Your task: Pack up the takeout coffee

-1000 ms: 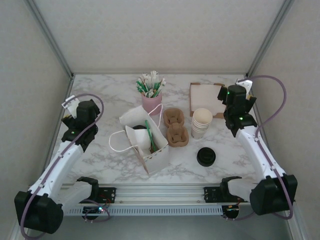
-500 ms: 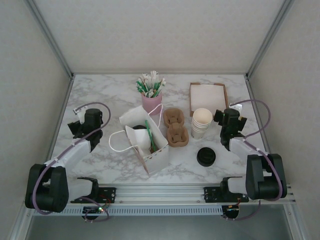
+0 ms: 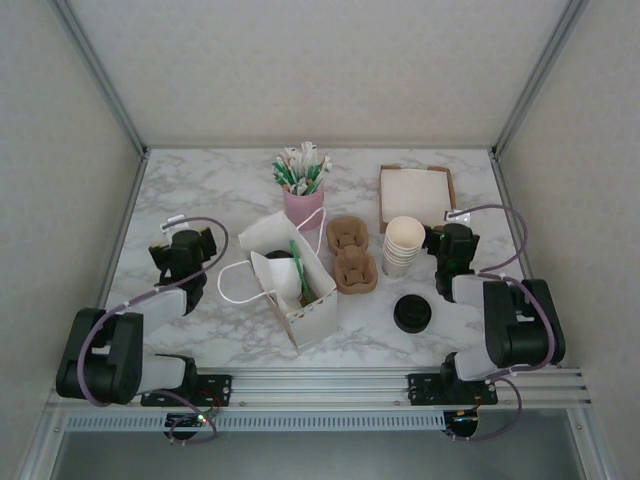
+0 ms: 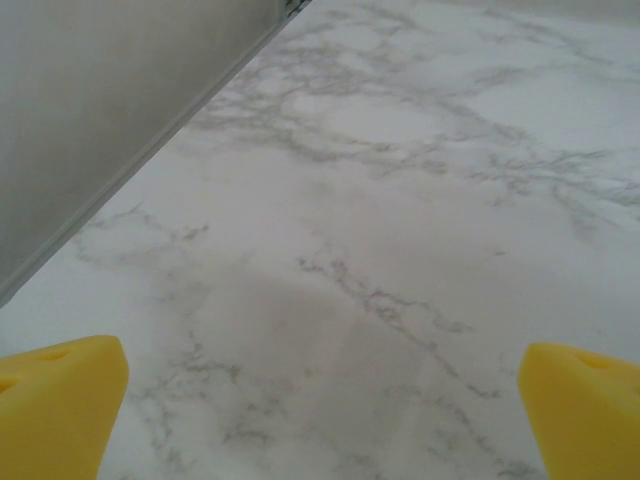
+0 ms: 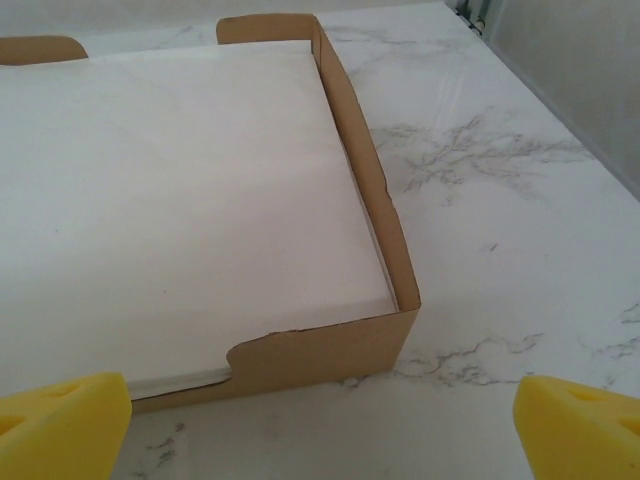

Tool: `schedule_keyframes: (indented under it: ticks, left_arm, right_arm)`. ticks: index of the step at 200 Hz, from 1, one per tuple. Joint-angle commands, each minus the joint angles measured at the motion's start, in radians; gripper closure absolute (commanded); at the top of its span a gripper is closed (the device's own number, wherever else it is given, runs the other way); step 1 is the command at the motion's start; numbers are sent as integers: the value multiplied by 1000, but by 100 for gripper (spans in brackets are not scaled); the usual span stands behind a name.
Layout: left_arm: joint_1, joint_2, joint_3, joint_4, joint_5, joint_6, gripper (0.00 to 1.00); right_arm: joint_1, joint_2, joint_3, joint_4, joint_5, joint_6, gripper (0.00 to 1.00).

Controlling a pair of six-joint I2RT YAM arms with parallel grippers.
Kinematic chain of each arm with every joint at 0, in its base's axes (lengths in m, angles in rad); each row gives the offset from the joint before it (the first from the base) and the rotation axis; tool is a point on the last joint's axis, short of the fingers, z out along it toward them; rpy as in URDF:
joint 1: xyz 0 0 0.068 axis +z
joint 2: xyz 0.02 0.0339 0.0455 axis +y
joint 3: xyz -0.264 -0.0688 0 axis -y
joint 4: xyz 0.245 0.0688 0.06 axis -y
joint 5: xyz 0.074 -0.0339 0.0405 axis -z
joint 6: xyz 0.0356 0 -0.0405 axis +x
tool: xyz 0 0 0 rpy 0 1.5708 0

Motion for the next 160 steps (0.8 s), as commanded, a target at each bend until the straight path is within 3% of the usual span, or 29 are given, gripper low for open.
schedule_keyframes:
  ticks: [1,39,160]
  left_arm:
    - [16,44,-4,158,103,64,0]
    - [25,225,-21,368,162,56,0]
    - [45,223,-15,346,167,30,0]
  right_arm:
    - [0,7,-7,75,-19,-13,1]
    - [-2,8,-2,65,-24,-14,1]
    - [-4,10,4,57,-32,-13,1]
